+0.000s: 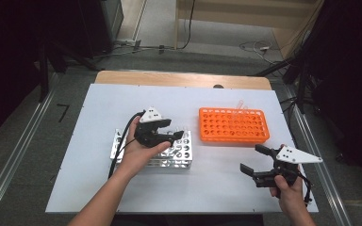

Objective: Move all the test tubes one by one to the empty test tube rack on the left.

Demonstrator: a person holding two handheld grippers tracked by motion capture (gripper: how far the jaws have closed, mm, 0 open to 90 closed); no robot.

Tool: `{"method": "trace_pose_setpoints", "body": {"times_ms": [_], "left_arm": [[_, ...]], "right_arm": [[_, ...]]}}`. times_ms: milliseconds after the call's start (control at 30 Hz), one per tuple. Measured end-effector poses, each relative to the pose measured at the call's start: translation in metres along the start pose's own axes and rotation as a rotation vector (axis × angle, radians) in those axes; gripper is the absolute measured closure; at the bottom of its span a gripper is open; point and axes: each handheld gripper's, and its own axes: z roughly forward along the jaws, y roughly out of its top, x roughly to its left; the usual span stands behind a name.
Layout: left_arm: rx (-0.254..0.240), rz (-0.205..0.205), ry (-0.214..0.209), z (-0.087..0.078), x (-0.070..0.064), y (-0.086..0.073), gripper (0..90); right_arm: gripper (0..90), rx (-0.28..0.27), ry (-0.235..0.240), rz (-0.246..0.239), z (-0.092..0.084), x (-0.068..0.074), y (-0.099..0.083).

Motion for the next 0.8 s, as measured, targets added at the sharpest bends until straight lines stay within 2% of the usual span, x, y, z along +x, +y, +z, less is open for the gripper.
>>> {"method": "trace_pose_setpoints", "body": {"times_ms": [33, 100, 133, 300, 467, 800], "left_arm": [[-0.004, 0.004, -0.006, -0.002, -0.001, -0.001, 29.0], [-0.003, 0.013, -0.009, -0.006, -0.003, -0.002, 18.9], [-0.007, 0.015, -0.014, -0.009, -0.004, -0.003, 18.9], [-0.037, 0.008, -0.025, -0.022, -0.006, -0.005, 6.8], [-0.068, -0.001, -0.034, -0.036, -0.008, -0.009, 0.4], [-0.113, 0.007, -0.025, -0.057, -0.015, -0.021, 0.0]], "right_arm": [[3.8, 0.000, 0.000, 0.000, 0.000, 0.000, 0.000], [3.8, 0.000, -0.003, 0.003, 0.000, 0.000, 0.001], [3.8, 0.000, -0.003, 0.003, 0.000, 0.000, 0.001], [3.9, -0.003, -0.007, 0.008, 0.000, 0.000, 0.002], [4.0, 0.002, -0.012, 0.007, 0.000, 0.000, 0.003], [4.0, 0.014, -0.021, 0.012, 0.004, -0.002, 0.006]]}}
